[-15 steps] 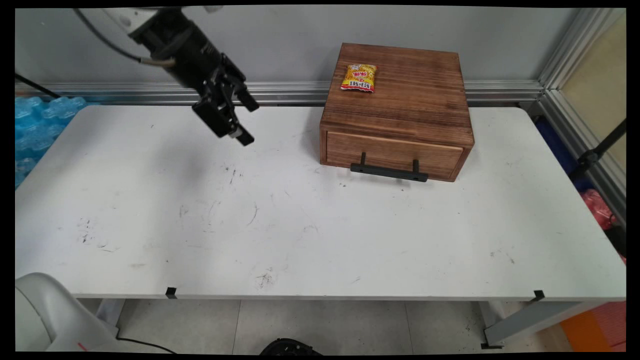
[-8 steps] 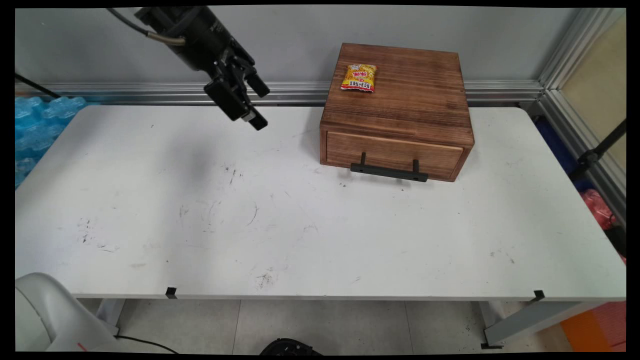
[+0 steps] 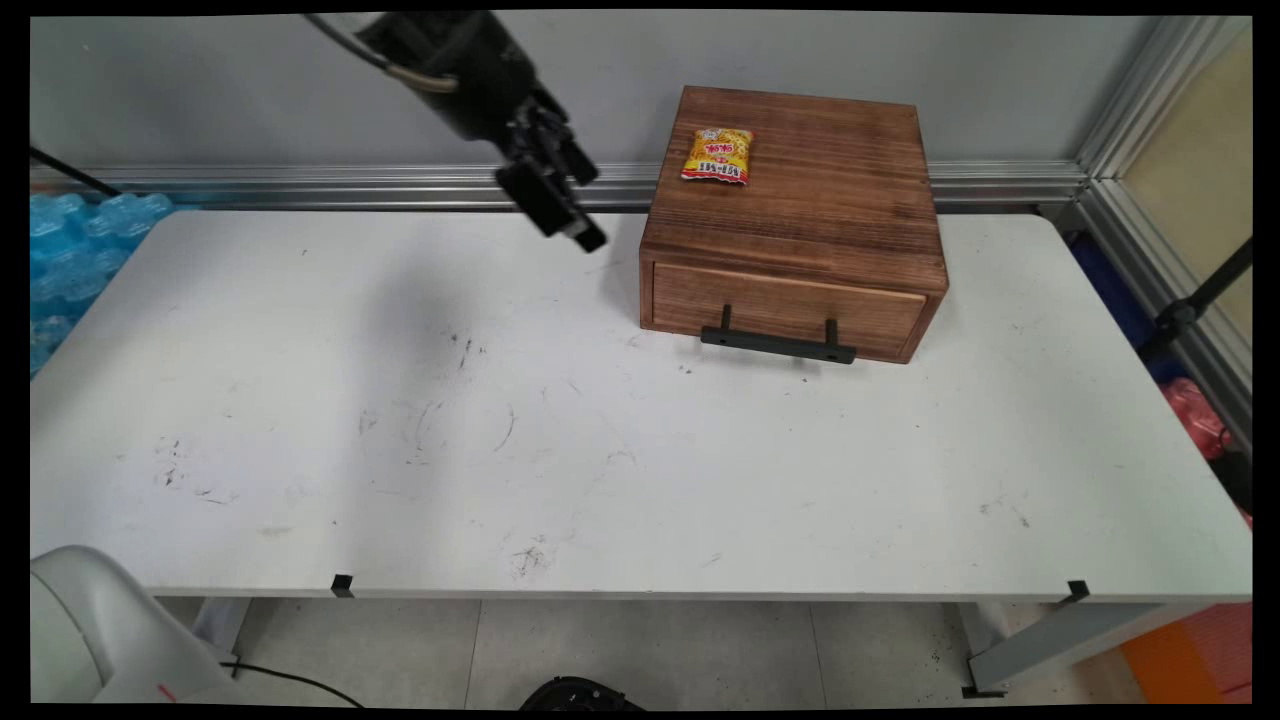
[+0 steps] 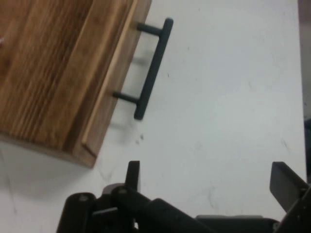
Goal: Open the drawer
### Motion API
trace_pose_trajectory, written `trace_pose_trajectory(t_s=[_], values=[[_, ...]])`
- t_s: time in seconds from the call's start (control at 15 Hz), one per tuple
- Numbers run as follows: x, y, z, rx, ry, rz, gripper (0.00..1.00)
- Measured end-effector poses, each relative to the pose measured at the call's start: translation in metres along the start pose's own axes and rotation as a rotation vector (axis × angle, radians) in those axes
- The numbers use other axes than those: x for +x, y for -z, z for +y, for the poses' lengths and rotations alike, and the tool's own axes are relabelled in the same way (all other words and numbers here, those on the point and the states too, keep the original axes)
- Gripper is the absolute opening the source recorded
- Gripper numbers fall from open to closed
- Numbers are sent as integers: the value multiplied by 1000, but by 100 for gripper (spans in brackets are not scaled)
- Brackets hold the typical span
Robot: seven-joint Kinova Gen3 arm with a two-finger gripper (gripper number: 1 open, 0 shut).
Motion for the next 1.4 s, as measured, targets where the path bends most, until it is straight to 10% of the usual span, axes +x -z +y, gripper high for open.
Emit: trace_pose_trajectory(t_s=[1.4], values=[[79,-190,4,54,-103,-96,100]])
